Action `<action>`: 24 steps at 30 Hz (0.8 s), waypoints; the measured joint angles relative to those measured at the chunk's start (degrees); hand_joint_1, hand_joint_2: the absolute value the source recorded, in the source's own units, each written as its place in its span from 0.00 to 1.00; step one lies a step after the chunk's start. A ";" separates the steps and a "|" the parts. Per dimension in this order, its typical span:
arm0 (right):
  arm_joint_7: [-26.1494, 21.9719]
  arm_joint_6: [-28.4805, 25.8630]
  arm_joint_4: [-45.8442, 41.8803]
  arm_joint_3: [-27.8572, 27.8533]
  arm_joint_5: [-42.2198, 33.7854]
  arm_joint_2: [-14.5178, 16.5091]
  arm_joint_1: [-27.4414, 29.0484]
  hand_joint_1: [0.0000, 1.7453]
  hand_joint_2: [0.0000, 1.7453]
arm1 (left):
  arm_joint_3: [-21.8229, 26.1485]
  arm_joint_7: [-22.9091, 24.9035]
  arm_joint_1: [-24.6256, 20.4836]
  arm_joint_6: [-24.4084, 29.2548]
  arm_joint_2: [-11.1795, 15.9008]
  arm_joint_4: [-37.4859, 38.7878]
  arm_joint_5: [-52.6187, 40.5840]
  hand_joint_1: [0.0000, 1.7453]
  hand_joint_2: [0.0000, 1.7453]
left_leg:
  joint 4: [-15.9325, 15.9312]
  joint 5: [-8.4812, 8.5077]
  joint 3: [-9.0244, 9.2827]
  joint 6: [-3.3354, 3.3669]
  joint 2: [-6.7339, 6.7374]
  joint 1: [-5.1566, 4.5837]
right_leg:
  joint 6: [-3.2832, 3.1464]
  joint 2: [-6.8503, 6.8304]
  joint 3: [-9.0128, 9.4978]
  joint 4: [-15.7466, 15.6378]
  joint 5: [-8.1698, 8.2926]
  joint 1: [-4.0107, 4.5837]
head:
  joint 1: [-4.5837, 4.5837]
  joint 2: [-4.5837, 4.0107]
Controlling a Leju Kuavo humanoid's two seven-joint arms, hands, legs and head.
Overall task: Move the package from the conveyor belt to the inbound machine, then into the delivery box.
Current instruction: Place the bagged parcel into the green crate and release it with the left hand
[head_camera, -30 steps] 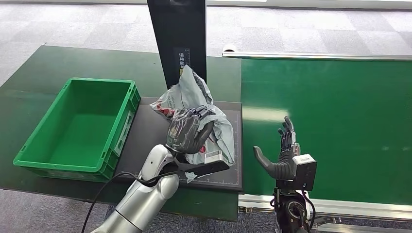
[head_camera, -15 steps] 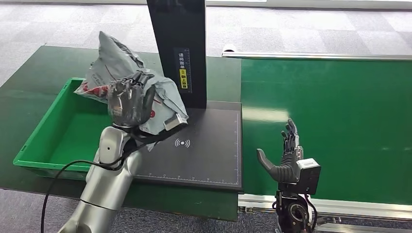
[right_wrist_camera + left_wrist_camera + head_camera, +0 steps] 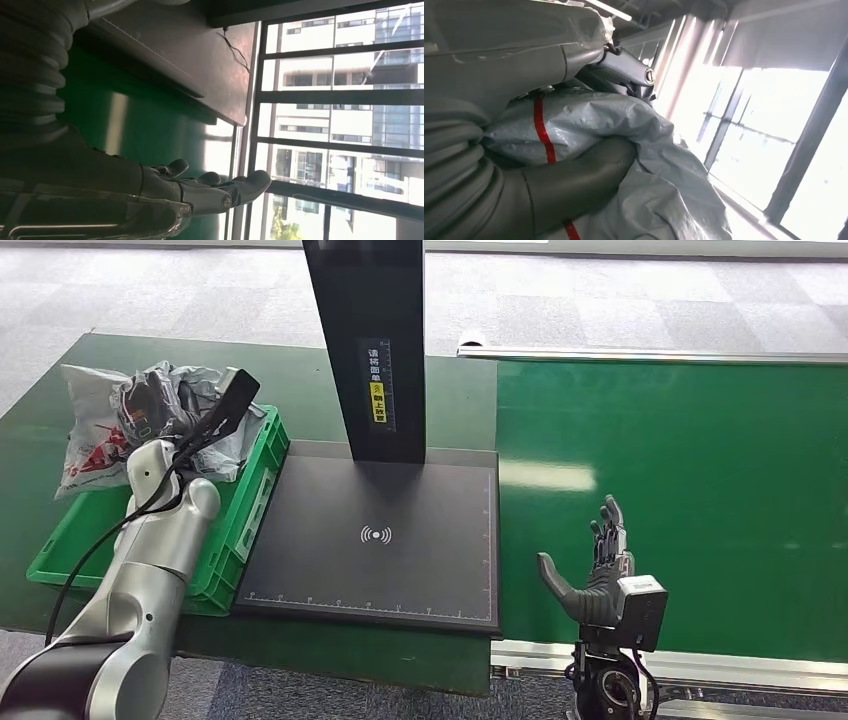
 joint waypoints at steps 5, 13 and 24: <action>0.19 0.00 0.07 0.34 -0.03 -0.13 -1.06 0.00 1.00 | 0.72 1.49 -1.18 -2.94 1.16 5.47 -0.47 1.00 1.00 | 0.00 0.00 -0.03 0.00 0.00 0.00 | 0.00 0.00 -0.02 0.00 0.00 0.00 | 0.03 0.00; 0.39 0.04 0.37 0.62 -0.05 -0.22 -1.64 0.00 1.00 | 1.08 3.72 -2.82 -7.73 1.78 9.08 -1.13 1.00 1.00 | 0.00 0.00 -0.06 0.00 0.00 0.00 | 0.00 0.00 -0.03 0.00 0.00 0.00 | 0.02 0.00; 1.68 0.20 2.01 1.17 0.19 0.14 -3.83 0.00 1.00 | 2.59 6.92 -2.90 -5.12 3.77 12.50 -2.69 0.00 1.00 | 0.00 0.01 -0.07 -0.02 -0.01 0.01 | -0.01 0.00 -0.04 0.02 0.01 0.02 | 0.03 0.00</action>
